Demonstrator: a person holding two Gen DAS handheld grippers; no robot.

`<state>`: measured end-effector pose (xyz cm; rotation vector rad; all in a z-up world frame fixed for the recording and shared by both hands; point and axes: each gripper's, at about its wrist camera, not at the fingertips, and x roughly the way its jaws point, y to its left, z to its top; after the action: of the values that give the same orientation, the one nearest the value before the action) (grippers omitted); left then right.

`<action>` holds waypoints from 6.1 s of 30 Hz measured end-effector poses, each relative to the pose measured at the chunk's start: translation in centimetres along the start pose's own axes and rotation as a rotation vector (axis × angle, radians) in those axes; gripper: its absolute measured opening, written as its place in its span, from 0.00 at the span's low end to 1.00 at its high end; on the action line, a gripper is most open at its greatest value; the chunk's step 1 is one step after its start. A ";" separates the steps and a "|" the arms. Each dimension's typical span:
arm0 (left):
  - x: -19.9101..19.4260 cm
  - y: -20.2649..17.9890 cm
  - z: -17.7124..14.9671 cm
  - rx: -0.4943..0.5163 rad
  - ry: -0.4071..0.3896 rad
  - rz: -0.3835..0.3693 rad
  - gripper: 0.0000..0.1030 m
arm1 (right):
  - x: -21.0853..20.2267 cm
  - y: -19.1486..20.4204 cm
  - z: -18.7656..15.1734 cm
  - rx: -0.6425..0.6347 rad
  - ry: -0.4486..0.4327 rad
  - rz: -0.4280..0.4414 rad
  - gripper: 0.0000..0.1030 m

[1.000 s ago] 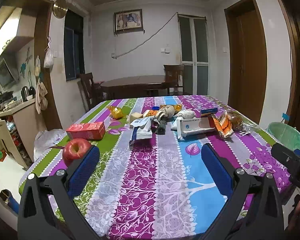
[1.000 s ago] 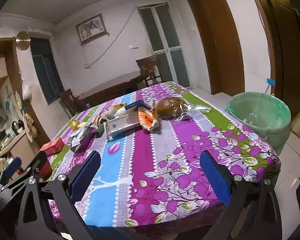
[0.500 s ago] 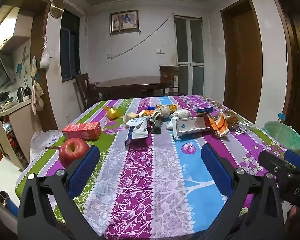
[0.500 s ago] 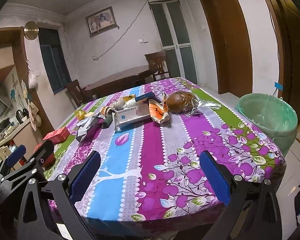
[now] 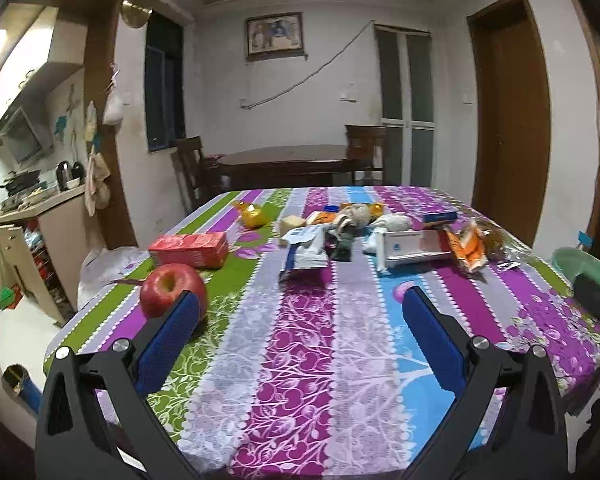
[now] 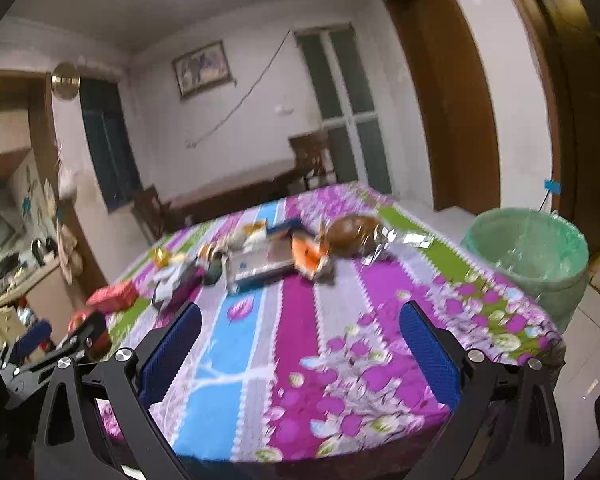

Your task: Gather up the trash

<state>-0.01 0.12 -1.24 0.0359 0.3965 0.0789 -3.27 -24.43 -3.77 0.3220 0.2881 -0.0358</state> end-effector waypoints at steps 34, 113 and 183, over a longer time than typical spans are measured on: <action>2.2 0.7 -0.1 -0.004 0.085 0.114 0.95 | -0.5 -0.8 0.6 -0.056 -0.096 -0.141 0.96; 23.8 -0.6 5.9 0.019 0.409 -0.032 0.61 | 16.1 -7.0 3.7 0.148 0.264 0.245 0.11; 11.5 -41.1 8.8 0.597 0.298 -0.937 0.43 | -1.7 -32.8 17.8 0.026 0.357 -0.472 0.11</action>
<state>16.80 -40.04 0.37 0.4250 0.6893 -0.9718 -2.70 -61.20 2.86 0.2791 0.7137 -0.4504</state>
